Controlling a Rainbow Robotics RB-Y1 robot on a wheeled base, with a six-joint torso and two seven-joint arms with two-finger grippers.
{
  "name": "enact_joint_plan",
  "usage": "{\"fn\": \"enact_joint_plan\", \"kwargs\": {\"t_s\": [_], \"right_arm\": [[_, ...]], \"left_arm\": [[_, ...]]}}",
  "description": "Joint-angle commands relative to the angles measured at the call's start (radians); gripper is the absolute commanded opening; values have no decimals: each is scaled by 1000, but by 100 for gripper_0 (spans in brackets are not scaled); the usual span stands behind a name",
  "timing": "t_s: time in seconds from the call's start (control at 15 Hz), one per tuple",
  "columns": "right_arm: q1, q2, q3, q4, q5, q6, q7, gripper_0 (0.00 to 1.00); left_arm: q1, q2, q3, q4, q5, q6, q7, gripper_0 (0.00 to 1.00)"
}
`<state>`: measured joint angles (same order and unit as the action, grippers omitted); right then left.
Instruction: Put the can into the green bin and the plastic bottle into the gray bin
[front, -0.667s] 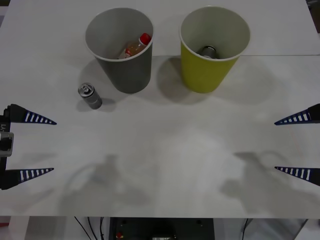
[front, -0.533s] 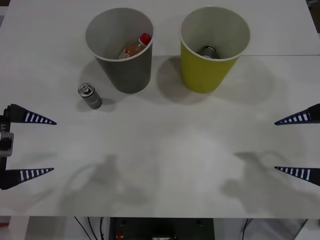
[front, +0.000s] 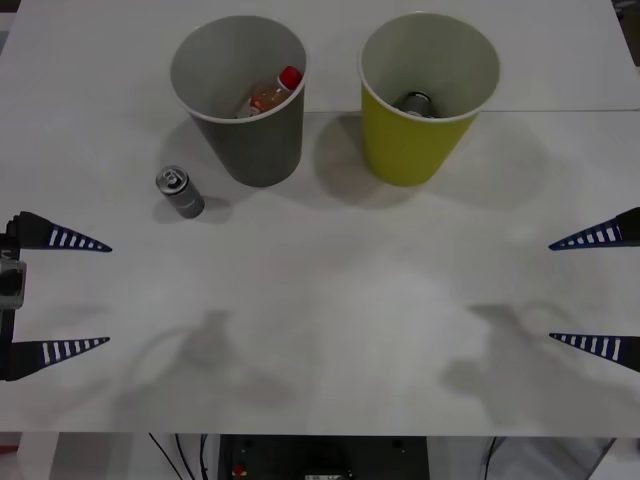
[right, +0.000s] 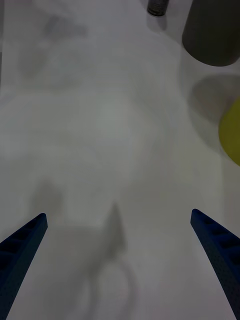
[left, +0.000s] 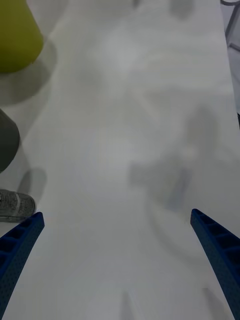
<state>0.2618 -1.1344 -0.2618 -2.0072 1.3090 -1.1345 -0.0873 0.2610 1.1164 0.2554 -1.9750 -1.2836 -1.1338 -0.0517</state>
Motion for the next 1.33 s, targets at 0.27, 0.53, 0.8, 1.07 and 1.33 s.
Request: {"fn": "enact_joint_plan", "kwargs": {"t_s": [0.27, 0.53, 0.8, 1.07, 1.33], "right_arm": [[0, 0, 0, 0, 0, 0, 0, 100], [0, 0, 0, 0, 0, 0, 0, 100], [0, 0, 0, 0, 0, 0, 0, 100], [0, 0, 0, 0, 0, 0, 0, 100], [0, 0, 0, 0, 0, 0, 0, 100]], "left_arm": [[-66, -23, -133, 208, 239, 114, 0, 100], [-152, -72, -205, 367, 334, 124, -66, 100], [-227, -119, -314, 525, 448, 174, -261, 100], [-324, -201, -378, 717, 561, 170, -424, 100], [-396, -288, -384, 877, 596, 134, -537, 100]]}}
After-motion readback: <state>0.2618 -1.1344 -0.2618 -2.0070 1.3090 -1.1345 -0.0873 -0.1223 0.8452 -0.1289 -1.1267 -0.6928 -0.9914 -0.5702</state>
